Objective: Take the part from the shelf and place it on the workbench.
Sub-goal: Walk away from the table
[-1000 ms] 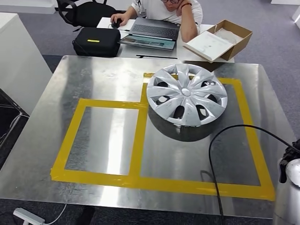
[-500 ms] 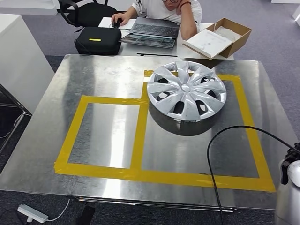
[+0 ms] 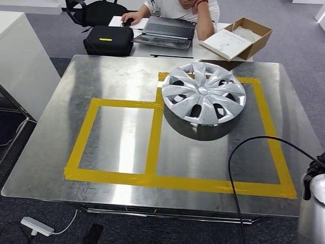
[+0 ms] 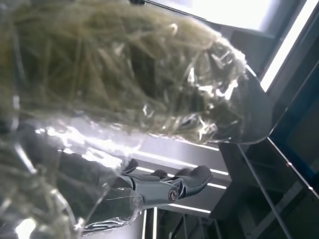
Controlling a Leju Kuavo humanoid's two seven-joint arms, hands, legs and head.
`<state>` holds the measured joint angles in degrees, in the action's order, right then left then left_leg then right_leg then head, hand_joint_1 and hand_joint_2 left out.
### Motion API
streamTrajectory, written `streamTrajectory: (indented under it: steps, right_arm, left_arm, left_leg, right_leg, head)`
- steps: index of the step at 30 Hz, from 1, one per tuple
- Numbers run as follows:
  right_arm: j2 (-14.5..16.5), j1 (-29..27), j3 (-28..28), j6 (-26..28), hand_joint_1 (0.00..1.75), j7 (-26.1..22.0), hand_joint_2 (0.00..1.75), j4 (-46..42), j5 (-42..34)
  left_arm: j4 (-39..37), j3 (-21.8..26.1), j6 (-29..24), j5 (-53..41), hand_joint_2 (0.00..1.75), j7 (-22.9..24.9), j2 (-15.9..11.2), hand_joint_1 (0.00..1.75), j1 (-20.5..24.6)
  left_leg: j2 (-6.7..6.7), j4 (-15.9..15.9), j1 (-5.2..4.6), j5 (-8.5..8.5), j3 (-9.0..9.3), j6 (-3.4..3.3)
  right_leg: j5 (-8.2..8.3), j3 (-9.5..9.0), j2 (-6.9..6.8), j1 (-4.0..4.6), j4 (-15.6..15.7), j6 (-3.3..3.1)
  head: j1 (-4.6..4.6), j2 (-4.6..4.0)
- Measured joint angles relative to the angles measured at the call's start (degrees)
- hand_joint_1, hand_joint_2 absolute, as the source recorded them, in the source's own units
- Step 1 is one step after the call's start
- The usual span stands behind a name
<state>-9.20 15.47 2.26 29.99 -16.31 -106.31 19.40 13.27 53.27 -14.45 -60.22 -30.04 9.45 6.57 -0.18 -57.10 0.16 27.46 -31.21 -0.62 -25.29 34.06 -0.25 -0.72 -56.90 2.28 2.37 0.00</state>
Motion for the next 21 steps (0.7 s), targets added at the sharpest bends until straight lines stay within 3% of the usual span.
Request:
streamTrajectory:
  steps: [2, 5, 7, 9, 11, 13, 17, 19, 21]
  right_arm:
    - [0.0, -0.1, 0.0, 0.0, 0.00, 0.0, 0.00, 0.0, 0.0]
    - [0.0, -0.4, 0.1, 0.0, 0.00, 0.0, 0.00, 0.0, -0.1]
    - [0.0, -0.8, 0.1, 0.0, 0.00, 0.0, 0.00, 0.0, -0.2]
    - [0.0, -1.4, 0.1, 0.1, 0.00, -0.1, 0.00, 0.0, -0.4]
    - [0.0, -1.8, 0.2, 0.1, 0.00, -0.2, 0.00, 0.0, -0.6]
    - [0.0, -2.2, 0.4, 0.2, 0.00, -0.4, 0.00, -0.2, -0.9]
    - [0.0, -4.4, 0.9, 0.7, 0.00, -1.1, 0.00, -0.5, -1.4]
    - [0.0, -5.6, 1.4, 0.8, 0.00, -1.7, 0.00, -0.7, -2.0]
    - [0.1, -6.8, 1.9, 0.9, 0.00, -2.3, 0.00, -0.9, -2.6]
  left_arm:
    - [0.0, 0.0, 0.0, 0.0, 0.00, 0.0, 0.0, 0.00, 0.0]
    - [0.0, 0.0, 0.0, 0.0, 0.00, 0.0, 0.0, 0.00, 0.1]
    - [0.0, 0.0, 0.0, 0.0, 0.00, 0.0, 0.0, 0.00, 0.0]
    - [0.0, 0.0, 0.0, 0.0, 0.00, 0.0, 0.0, 0.00, -0.1]
    - [0.0, 0.0, 0.0, 0.0, 0.00, 0.0, 0.0, 0.00, -0.1]
    - [0.0, 0.0, 0.0, 0.0, 0.00, 0.0, 0.0, 0.00, -0.1]
    - [0.0, 0.0, 0.0, 0.1, 0.00, 0.0, 0.0, 0.00, -0.3]
    - [0.0, 0.0, 0.0, 0.2, 0.00, 0.0, -0.1, 0.00, -0.3]
    - [0.0, 0.0, 0.0, 0.2, 0.00, 0.0, -0.1, 0.00, -0.4]
  left_leg:
    - [0.09, 0.3, 0.09, -0.66, -0.29, -1.00]
    - [0.17, 0.4, 0.02, -1.41, -1.18, -1.75]
    - [0.18, 0.4, -0.09, -1.76, -1.69, -1.81]
    - [0.17, 0.4, -0.16, -2.06, -2.01, -1.71]
    - [0.15, 0.3, -0.21, -2.34, -2.17, -1.45]
    - [0.11, 0.2, -0.46, -2.61, -2.44, -0.96]
    - [0.09, -0.3, -0.47, -2.69, -3.02, 0.24]
    - [0.07, -3.7, -0.33, 0.21, -4.30, 0.89]
    - [0.06, -11.0, -0.14, 4.79, -7.01, 1.44]
  right_leg:
    - [-1.61, 1.12, 0.04, -0.15, -1.9, 0.52]
    - [-7.81, 5.48, 0.10, -0.19, -12.4, 0.95]
    - [-9.74, 7.20, 0.10, -0.19, -17.3, 1.07]
    - [-8.34, 5.44, 0.10, -0.18, -15.3, 0.96]
    - [-5.25, 0.50, 0.06, -0.18, -7.3, 0.64]
    - [-3.64, -3.42, 0.09, -0.06, -0.6, 0.22]
    - [-2.97, -3.87, 0.11, -0.01, 0.7, -0.85]
    - [-2.43, -3.56, -0.04, -0.24, 0.9, -1.53]
    - [-2.01, -2.92, -0.14, -0.21, 0.9, -1.87]
  head:
    - [-0.13, 0.00]
    - [-0.36, 0.00]
    - [-0.35, 0.00]
    - [-0.35, 0.00]
    - [-0.36, 0.00]
    - [-0.32, 0.00]
    - [-0.28, 0.00]
    - [-0.11, 0.00]
    - [0.03, 0.00]
